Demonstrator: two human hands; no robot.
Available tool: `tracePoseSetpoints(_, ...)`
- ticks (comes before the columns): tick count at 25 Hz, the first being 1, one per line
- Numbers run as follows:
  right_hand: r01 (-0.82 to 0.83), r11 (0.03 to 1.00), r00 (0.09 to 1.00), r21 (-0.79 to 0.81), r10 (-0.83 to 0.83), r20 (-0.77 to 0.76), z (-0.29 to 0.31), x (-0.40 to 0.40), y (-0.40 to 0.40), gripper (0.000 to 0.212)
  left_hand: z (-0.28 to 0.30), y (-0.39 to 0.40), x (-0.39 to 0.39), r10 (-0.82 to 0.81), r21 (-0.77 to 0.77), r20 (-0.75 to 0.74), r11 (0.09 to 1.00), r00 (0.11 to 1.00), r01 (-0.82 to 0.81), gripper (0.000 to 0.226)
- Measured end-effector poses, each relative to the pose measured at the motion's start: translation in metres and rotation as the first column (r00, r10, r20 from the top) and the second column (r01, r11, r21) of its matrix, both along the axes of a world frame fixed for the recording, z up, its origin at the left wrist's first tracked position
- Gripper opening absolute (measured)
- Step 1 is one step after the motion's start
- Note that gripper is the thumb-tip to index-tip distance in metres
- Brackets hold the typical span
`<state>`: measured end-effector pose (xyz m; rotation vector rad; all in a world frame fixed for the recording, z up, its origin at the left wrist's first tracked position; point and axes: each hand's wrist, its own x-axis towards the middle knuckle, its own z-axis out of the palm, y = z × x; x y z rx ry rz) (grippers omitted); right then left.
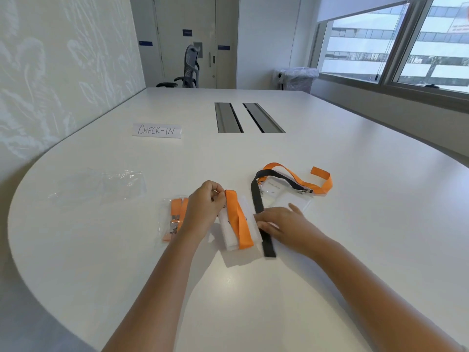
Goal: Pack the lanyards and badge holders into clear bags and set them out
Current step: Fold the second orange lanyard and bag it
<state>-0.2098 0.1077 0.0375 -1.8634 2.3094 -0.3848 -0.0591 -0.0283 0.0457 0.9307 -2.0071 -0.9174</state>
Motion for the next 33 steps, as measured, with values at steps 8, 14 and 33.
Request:
tracePoseSetpoints(8, 0.057, 0.974, 0.997, -0.221, -0.044, 0.063, 0.009, 0.002, 0.007, 0.027, -0.014, 0.010, -0.007, -0.096, 0.066, 0.135, 0.994, 0.986, 0.088, 0.005)
tracePoseSetpoints(14, 0.118, 0.942, 0.986, -0.313, -0.073, 0.150, 0.008, 0.008, 0.004, 0.029, -0.011, 0.012, -0.007, -0.002, -0.072, 0.136, 0.997, 0.991, 0.012, 0.015)
tracePoseSetpoints(33, 0.110, 0.931, 0.983, -0.347, -0.050, 0.176, 0.002, 0.012, -0.001, 0.027, -0.029, -0.105, 0.108, 0.457, -0.326, 0.544, 0.888, 0.704, -0.325, 0.043)
